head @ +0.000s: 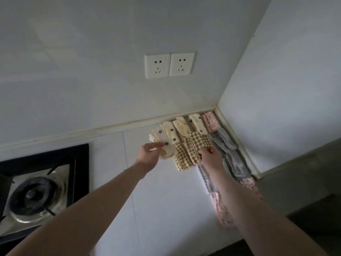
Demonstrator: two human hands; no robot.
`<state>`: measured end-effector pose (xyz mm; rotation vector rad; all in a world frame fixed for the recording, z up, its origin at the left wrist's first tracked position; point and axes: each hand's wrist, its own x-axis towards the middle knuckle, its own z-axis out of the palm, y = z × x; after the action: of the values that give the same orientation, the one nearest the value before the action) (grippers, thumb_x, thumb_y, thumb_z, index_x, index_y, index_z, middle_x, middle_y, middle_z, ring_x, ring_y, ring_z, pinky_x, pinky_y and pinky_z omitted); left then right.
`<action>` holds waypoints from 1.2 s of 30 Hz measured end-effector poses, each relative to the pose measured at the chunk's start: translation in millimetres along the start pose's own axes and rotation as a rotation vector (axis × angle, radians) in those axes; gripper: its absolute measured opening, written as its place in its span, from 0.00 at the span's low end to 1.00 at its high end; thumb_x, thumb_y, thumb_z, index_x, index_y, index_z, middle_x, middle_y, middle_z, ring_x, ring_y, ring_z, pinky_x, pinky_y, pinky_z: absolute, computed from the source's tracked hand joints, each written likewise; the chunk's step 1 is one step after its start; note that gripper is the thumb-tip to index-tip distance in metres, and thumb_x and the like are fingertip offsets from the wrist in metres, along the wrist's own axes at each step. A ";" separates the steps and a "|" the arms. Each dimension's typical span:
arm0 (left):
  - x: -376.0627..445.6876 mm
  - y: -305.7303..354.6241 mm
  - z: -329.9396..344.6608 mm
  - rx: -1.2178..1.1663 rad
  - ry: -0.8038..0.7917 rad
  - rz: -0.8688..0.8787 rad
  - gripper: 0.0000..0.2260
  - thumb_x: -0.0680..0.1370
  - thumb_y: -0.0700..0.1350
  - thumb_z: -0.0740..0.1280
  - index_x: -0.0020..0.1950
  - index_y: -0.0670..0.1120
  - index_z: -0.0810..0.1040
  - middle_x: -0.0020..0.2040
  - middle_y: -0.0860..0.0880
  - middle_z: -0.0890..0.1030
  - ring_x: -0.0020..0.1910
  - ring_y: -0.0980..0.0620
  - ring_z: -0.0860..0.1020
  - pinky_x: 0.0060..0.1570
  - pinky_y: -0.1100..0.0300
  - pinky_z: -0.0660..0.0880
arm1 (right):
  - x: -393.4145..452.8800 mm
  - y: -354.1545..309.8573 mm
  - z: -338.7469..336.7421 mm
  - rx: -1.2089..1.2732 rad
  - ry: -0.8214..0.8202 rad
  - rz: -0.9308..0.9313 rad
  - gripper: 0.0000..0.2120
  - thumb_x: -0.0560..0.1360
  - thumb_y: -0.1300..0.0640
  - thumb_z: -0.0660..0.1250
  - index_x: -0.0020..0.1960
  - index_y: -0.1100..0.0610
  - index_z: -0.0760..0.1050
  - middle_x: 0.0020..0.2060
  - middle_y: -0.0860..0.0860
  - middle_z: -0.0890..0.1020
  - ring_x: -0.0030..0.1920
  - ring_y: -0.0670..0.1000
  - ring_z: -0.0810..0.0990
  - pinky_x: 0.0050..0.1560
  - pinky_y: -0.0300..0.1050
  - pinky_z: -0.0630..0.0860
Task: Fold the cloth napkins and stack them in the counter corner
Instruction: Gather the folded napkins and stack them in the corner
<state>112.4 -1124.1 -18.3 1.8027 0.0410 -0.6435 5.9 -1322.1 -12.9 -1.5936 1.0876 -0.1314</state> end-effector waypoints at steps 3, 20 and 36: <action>22.4 7.6 7.0 0.054 0.008 0.006 0.10 0.77 0.42 0.70 0.56 0.54 0.85 0.60 0.48 0.80 0.53 0.49 0.78 0.47 0.60 0.75 | 27.0 -15.2 7.6 -0.017 -0.028 -0.014 0.06 0.77 0.59 0.65 0.52 0.57 0.79 0.40 0.50 0.83 0.35 0.49 0.78 0.35 0.44 0.73; 135.3 16.1 45.5 0.054 0.084 0.009 0.08 0.77 0.41 0.71 0.55 0.49 0.85 0.49 0.54 0.83 0.43 0.61 0.77 0.35 0.69 0.71 | 151.9 -46.1 61.9 -0.210 -0.075 -0.257 0.17 0.79 0.55 0.68 0.67 0.56 0.78 0.51 0.47 0.78 0.52 0.48 0.76 0.55 0.41 0.71; 121.3 -2.2 59.9 0.088 0.210 -0.054 0.11 0.79 0.47 0.67 0.61 0.50 0.75 0.63 0.49 0.75 0.56 0.50 0.76 0.45 0.57 0.71 | 148.1 -24.6 46.4 -0.475 -0.012 -0.526 0.21 0.82 0.47 0.63 0.72 0.53 0.75 0.65 0.50 0.82 0.63 0.53 0.81 0.66 0.54 0.77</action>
<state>190.5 -1212.1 -85.1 1.9541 0.2061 -0.4978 131.4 -1393.0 -75.5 -2.2853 0.6934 -0.2242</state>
